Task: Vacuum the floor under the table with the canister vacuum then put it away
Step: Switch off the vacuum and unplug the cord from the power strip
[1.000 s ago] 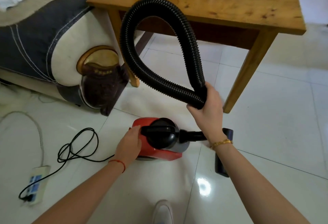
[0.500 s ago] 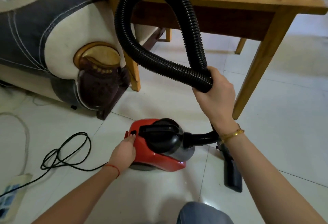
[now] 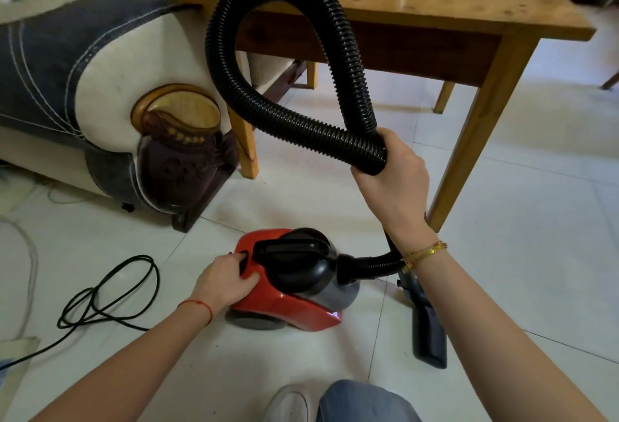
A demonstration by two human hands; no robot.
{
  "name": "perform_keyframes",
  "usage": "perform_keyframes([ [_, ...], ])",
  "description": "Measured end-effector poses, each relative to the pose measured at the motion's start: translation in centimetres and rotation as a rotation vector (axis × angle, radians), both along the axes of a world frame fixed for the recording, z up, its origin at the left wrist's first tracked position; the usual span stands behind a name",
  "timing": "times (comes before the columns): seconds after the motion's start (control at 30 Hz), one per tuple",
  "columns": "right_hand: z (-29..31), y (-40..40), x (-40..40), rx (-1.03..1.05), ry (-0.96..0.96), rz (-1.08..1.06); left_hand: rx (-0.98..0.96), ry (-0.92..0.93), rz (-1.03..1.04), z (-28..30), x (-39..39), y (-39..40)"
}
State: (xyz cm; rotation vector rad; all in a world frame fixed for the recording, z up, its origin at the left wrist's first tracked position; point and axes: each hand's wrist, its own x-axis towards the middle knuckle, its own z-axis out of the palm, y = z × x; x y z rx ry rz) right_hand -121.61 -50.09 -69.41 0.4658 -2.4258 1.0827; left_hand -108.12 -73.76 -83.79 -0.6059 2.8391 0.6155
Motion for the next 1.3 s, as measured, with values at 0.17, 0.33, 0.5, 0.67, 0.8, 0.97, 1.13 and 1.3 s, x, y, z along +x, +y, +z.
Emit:
perform_keyframes([
  [0.17, 0.2, -0.2, -0.2, 0.034, 0.014, 0.025, -0.096, 0.279, -0.394, 1.1, -1.8, 1.2],
  [0.33, 0.4, -0.9, -0.5, 0.057, 0.019, 0.041, -0.088, 0.206, -0.570, 1.3, -5.1, 2.0],
  [0.5, 1.1, -2.6, -1.2, 0.077, 0.034, 0.067, -0.085, 0.155, -0.538, 1.1, -5.3, 0.6],
  [0.67, 2.8, -6.4, -2.8, 0.025, 0.051, 0.144, -0.051, 0.118, -0.412, 1.7, -4.5, -3.2],
  [0.8, 3.6, -11.4, -4.2, -0.023, 0.024, 0.220, -0.080, 0.127, -0.329, 2.5, -3.7, -7.4],
  [0.97, 3.9, -18.4, -5.5, -0.042, 0.030, 0.321, -0.129, 0.096, -0.227, 3.6, -3.1, -12.7],
  [1.13, 3.9, -24.3, -7.3, -0.052, 0.027, 0.365, -0.184, 0.036, -0.147, 3.7, -3.1, -16.9],
  [1.3, 4.1, -28.6, -9.0, -0.076, 0.005, 0.386, -0.182, -0.013, -0.078, 3.6, -3.9, -19.5],
])
